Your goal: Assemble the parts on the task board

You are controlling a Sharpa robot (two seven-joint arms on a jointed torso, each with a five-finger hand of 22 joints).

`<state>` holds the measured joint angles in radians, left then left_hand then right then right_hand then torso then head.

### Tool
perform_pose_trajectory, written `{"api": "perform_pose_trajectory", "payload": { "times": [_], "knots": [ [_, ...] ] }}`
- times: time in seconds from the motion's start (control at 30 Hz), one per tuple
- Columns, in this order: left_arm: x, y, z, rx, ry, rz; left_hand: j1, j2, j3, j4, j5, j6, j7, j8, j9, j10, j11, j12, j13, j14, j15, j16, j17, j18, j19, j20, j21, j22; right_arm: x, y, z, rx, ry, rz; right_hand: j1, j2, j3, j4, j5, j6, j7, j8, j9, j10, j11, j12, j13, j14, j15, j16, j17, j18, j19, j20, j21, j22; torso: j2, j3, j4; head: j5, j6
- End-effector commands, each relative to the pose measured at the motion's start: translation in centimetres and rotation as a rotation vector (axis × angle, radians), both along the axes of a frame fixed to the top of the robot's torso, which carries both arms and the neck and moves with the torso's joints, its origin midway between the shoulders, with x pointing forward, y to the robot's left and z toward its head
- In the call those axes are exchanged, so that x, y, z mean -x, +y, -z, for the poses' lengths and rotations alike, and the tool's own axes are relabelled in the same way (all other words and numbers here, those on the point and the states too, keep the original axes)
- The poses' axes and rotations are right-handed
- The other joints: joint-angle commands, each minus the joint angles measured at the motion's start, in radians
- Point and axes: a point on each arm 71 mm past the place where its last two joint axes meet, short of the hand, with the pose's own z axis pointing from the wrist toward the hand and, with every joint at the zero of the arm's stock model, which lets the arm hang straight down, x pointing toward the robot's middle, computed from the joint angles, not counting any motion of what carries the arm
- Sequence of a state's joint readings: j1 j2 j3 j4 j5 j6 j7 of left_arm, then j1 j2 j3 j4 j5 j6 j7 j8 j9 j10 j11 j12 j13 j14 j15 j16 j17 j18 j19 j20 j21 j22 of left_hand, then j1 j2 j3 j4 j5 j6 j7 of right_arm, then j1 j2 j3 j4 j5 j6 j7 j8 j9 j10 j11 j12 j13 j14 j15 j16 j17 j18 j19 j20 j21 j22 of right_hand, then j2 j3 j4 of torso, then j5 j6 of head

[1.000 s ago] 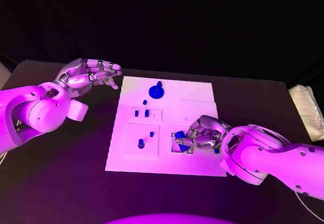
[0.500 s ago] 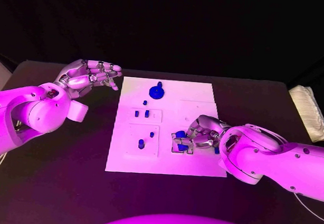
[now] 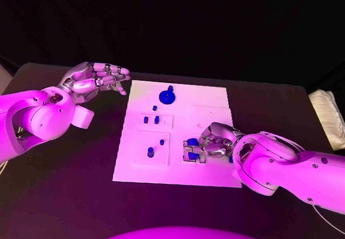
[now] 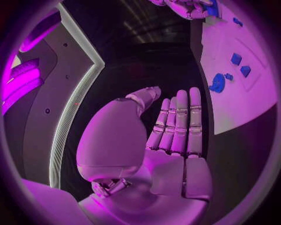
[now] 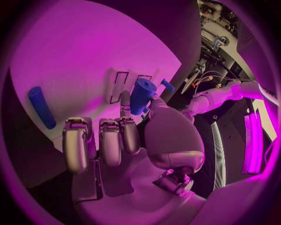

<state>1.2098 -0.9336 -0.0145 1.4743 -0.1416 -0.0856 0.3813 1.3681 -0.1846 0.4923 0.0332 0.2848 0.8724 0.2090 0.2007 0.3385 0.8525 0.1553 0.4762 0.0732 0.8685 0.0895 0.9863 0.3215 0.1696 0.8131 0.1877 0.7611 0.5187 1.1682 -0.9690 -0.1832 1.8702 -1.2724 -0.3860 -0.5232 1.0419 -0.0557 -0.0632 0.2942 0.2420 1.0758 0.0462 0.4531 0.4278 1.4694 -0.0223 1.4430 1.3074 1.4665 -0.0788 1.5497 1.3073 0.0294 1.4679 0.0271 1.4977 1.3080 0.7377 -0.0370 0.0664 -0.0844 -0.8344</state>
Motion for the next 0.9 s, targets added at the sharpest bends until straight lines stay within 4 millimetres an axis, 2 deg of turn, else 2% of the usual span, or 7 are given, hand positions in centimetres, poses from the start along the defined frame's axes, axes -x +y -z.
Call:
{"api": "perform_pose_trajectory", "payload": {
  "times": [0.03, 0.9],
  "knots": [
    [0.06, -0.19, -0.07, 0.011, 0.0, 0.017, -0.005, 0.006, 0.001, 0.007, 0.001, 0.002, -0.002, 0.002, -0.001, -0.009, 0.002, -0.003, -0.001, -0.002, 0.003, -0.006, 0.001, 0.012, 0.007, -0.001, -0.005, -0.001, 0.08, -0.05, 0.19, 0.02, 0.007, -0.007, -0.014, -0.002, -0.01, 0.0, -0.01, -0.005, 0.001, 0.005, -0.001, 0.032, -0.002, -0.005, 0.153, 0.095, -0.008, 0.004, 0.222, -0.014, 0.088, -0.008, -0.006, 0.238, -0.001, 0.0, -0.0004, 0.0, -0.001],
    [0.02, -0.13, -0.03, 0.009, 0.003, 0.016, -0.007, 0.007, 0.001, 0.009, 0.001, 0.001, -0.001, 0.001, -0.001, -0.01, 0.002, -0.003, -0.001, -0.003, 0.004, -0.006, 0.002, 0.012, 0.007, -0.001, -0.007, -0.002, 0.45, 0.03, 0.09, 0.012, 0.01, -0.019, -0.018, 0.0, -0.022, -0.001, -0.02, -0.007, 0.001, 0.009, -0.002, 0.032, -0.002, -0.006, 0.154, 0.096, -0.008, 0.004, 0.223, -0.014, 0.088, -0.007, -0.005, 0.239, 0.0, 0.0006, -0.0004, 0.002, -0.009]
  ]
}}
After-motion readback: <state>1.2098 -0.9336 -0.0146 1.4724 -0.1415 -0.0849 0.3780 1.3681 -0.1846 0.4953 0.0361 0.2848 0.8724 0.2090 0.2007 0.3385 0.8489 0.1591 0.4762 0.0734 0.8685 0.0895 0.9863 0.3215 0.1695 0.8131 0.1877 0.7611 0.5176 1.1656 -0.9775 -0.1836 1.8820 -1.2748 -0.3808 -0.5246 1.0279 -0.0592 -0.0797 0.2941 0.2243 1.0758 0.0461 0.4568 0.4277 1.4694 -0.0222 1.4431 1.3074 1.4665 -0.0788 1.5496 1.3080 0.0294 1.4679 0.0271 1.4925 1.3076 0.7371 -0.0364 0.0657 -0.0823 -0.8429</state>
